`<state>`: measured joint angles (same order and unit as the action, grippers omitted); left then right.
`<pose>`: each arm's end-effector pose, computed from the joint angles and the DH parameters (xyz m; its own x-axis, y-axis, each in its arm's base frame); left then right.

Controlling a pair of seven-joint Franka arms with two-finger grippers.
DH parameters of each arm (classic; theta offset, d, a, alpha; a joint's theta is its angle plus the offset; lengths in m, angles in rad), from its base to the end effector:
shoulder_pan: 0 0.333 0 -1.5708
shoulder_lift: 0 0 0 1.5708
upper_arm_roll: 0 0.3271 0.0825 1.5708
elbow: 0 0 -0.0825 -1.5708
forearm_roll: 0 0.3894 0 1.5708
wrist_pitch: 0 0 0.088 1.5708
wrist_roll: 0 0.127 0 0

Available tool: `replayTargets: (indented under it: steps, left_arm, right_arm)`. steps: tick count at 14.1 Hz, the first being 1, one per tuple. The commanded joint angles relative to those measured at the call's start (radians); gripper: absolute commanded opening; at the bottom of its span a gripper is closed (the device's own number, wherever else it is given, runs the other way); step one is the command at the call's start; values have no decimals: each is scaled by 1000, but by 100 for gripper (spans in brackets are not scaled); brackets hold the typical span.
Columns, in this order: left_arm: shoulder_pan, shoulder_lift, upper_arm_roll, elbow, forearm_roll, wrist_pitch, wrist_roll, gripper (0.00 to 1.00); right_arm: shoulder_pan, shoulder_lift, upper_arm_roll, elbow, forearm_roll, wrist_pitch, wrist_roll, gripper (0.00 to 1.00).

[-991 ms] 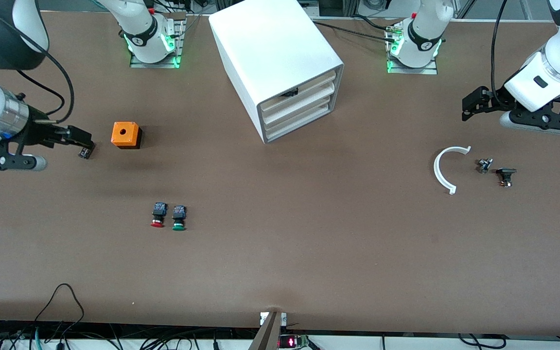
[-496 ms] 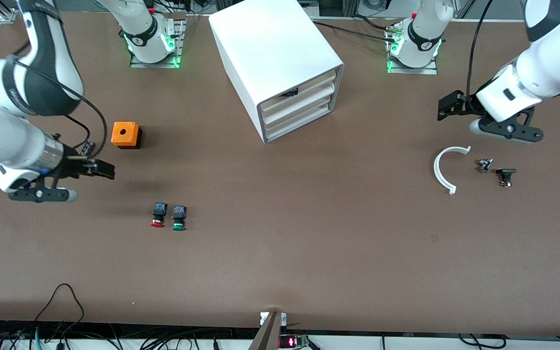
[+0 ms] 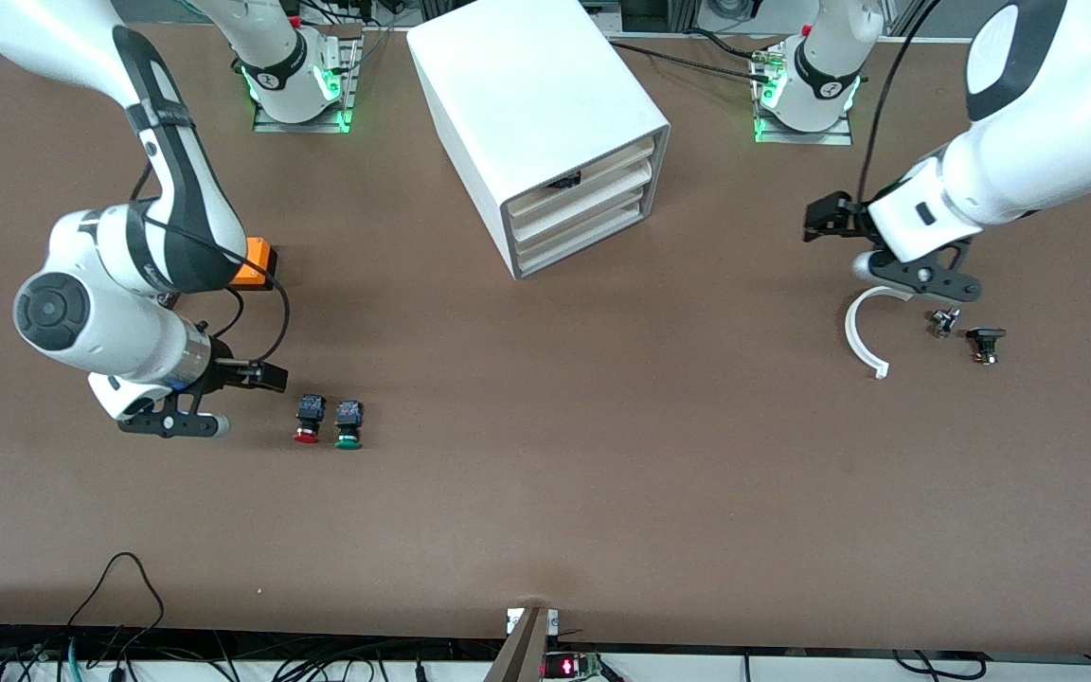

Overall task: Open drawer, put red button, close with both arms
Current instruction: 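Move the right gripper to the red button while the left gripper reaches the drawer, then grasp the red button with the right gripper while the left gripper grips the drawer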

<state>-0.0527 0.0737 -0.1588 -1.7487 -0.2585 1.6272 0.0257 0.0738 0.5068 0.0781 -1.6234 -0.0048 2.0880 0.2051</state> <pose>0.5479 -0.1473 0.4992 0.9576 -0.2181 -0.1883 -0.1646 -0.9504 0.2638 0.6803 0.0978 0.3125 0.9972 -0.0591 -0.0468 -0.0603 -0.9979 -0.0248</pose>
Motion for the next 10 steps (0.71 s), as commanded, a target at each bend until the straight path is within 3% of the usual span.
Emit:
replayTargets:
  steps: [1, 6, 8, 10]
  left_arm:
    - [1, 81, -14, 31, -154, -12, 7, 100]
    - [4, 179, -71, 6, -430, -10, 58, 100]
    - [4, 230, -103, -17, -499, 15, 167, 100]
    - [4, 256, -116, -101, -615, 90, 317, 99]
  right_arm:
    - [-2, 68, 2, -15, -4, 87, 17, 100]
    - [-2, 134, 2, -39, 0, 201, 19, 100]
    - [-2, 154, 2, -41, 0, 225, 20, 100]
    - [-3, 173, 3, -39, 2, 259, 22, 100]
